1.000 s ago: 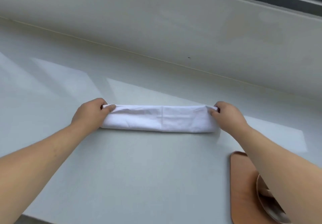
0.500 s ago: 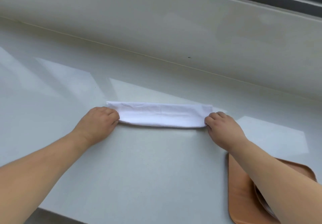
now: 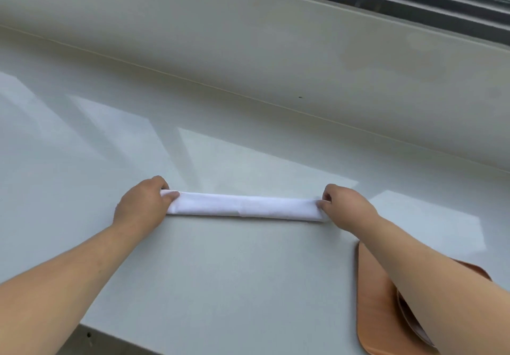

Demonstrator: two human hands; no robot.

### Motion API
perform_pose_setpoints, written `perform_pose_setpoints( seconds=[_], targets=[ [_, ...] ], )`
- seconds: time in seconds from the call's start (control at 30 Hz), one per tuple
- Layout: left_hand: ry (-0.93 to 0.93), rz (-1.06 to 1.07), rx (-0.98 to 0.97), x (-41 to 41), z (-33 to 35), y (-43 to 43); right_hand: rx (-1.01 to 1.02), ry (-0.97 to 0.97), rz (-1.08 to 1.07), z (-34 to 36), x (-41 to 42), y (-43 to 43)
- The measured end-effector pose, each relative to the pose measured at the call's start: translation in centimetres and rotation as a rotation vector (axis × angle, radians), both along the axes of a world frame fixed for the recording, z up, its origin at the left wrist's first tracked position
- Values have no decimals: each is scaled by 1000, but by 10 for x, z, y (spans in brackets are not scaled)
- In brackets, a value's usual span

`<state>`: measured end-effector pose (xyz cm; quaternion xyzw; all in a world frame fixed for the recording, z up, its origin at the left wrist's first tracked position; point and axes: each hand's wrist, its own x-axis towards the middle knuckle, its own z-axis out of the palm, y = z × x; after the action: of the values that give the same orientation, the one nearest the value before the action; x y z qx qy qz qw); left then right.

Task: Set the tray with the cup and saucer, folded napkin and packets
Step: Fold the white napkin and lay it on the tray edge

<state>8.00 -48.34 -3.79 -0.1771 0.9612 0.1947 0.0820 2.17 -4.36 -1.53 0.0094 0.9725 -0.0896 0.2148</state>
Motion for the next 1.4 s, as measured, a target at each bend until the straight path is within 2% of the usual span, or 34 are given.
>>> perform_pose_setpoints(
  seconds=[0.1, 0.2, 0.27, 0.33, 0.43, 0.57, 0.67, 0.73, 0.83, 0.97, 1.2, 1.33, 1.4],
  targets=[
    [11, 118, -63, -4, -5, -2, 35, 96, -76, -8, -5, -7],
    [-48, 112, -91, -5, -7, -6, 62, 109, -120, -12, 1, -12],
    [-80, 106, -53, -9, -6, -6, 78, 47, -99, -14, 9, -18],
    [-73, 140, 25, -17, 2, -6, -26, 51, -176, -13, 14, -22],
    [73, 288, 300, -24, 29, 2, -310, 49, -456, 1, 27, -31],
    [329, 262, 434, -25, 89, 41, -730, -21, -796, 19, 52, -38],
    [443, 5, 441, -7, 139, 111, -1138, -77, -1022, 41, 87, -22],
    [471, -190, 388, -6, 144, 155, -1318, -101, -1117, 39, 92, -18],
    [412, -358, 392, 3, 132, 202, -1498, -165, -1227, 51, 91, -31],
    [208, -449, 487, 16, 107, 242, -1540, -205, -1223, 59, 92, -36],
    [65, -443, 624, 22, 64, 276, -1656, -217, -1027, 45, 103, -15],
    [-80, -442, 904, 17, 52, 281, -1556, -163, -1007, 32, 101, -3],
    [-151, -466, 950, 13, 48, 280, -1461, -146, -1037, 26, 99, -1]
  ],
)
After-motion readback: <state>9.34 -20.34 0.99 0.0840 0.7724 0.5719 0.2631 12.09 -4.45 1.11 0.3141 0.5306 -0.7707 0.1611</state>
